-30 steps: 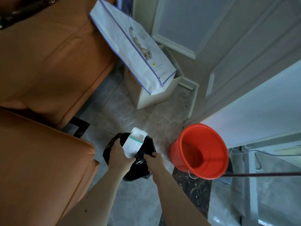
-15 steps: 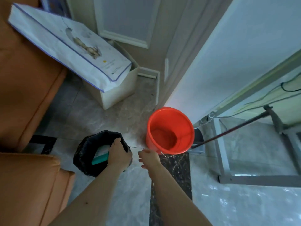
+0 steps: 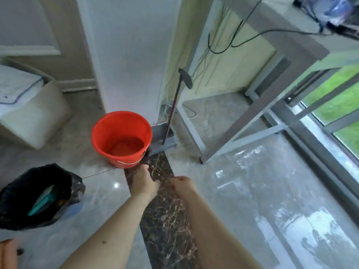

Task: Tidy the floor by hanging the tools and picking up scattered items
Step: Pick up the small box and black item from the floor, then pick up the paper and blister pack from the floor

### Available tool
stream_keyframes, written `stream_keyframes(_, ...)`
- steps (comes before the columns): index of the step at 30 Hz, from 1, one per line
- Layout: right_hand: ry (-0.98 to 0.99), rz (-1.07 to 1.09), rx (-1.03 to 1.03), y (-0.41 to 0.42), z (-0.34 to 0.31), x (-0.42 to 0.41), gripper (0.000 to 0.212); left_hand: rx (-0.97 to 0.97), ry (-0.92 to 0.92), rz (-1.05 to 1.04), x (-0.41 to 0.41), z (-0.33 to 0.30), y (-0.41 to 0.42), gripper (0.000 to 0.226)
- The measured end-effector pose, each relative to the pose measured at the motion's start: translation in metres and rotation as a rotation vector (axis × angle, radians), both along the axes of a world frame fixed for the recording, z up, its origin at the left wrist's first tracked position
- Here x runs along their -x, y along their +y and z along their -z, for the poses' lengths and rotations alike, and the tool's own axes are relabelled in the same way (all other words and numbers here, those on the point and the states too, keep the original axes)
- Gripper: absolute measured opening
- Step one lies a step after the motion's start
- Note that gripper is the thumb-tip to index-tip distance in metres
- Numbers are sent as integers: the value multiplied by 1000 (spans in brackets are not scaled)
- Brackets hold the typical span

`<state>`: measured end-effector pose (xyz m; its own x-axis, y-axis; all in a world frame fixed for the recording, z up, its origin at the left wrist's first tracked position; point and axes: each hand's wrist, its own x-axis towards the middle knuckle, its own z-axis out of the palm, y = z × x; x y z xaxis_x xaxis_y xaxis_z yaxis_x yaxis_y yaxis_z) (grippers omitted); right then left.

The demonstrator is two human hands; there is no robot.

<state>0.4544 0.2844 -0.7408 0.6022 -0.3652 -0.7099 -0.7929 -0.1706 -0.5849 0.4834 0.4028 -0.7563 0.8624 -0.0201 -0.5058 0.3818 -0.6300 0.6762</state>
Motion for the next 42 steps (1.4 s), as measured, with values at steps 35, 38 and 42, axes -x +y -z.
stream_keyframes(35, -163, 1282, 48, -473, -117, 600, 27, 81, -81, 1209, 487, -110, -577, 46)
stream_keyframes(38, -180, 1354, 52, -504, -129, 620, 17, 95, -71, 1283, 508, -119, -618, 47)
stream_keyframes(42, -218, 1441, 60, -543, -151, 648, 15, 111, -89, 1381, 534, -138, -673, 47)
